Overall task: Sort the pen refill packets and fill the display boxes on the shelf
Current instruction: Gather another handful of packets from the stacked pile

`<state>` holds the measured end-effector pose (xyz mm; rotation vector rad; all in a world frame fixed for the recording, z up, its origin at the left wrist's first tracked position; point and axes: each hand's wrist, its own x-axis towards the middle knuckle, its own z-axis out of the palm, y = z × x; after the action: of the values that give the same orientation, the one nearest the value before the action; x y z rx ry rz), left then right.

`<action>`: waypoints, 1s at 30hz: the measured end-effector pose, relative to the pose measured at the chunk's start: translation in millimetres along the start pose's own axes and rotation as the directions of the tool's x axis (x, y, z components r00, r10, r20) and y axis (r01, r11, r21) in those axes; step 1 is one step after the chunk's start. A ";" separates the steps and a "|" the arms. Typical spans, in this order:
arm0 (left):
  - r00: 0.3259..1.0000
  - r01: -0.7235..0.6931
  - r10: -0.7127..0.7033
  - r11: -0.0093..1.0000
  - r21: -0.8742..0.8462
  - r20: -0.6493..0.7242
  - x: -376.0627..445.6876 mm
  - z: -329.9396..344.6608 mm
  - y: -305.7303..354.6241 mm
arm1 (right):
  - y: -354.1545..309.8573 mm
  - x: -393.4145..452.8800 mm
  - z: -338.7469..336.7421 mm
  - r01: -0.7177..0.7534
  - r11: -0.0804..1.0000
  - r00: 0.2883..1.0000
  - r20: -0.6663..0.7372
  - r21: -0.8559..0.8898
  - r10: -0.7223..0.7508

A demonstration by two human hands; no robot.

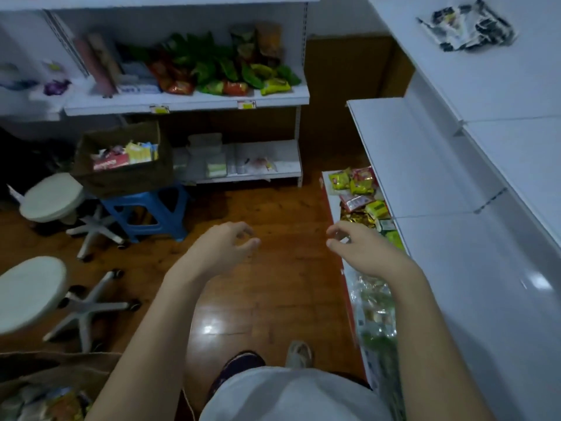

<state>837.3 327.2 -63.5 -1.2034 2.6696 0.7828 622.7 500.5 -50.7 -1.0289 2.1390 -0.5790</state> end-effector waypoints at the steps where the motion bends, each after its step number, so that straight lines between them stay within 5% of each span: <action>1: 0.999 -0.008 0.008 1.000 0.006 -0.033 15.9 -8.4 2.2 | -4.2 15.6 -9.1 0.011 1.000 1.000 -0.015 -0.007 -0.011; 14: 0.990 -0.078 0.075 0.997 0.021 0.122 222.1 -55.1 16.0 | -10.6 190.5 -76.2 -0.078 0.997 0.996 0.046 -0.012 0.079; 23: 0.967 -0.233 0.239 0.970 -0.069 0.094 412.7 -119.6 32.3 | -38.6 329.2 -152.6 -0.150 0.988 0.975 -0.163 0.027 0.153; 30: 0.943 -0.285 0.279 0.959 0.005 0.184 537.3 -149.4 59.8 | -40.1 421.8 -202.6 -0.209 0.977 0.973 -0.092 0.041 0.212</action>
<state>444.8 -73.4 -72.4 -0.7097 2.7204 0.8387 302.0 157.3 -53.1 -0.7577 2.2805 -0.5673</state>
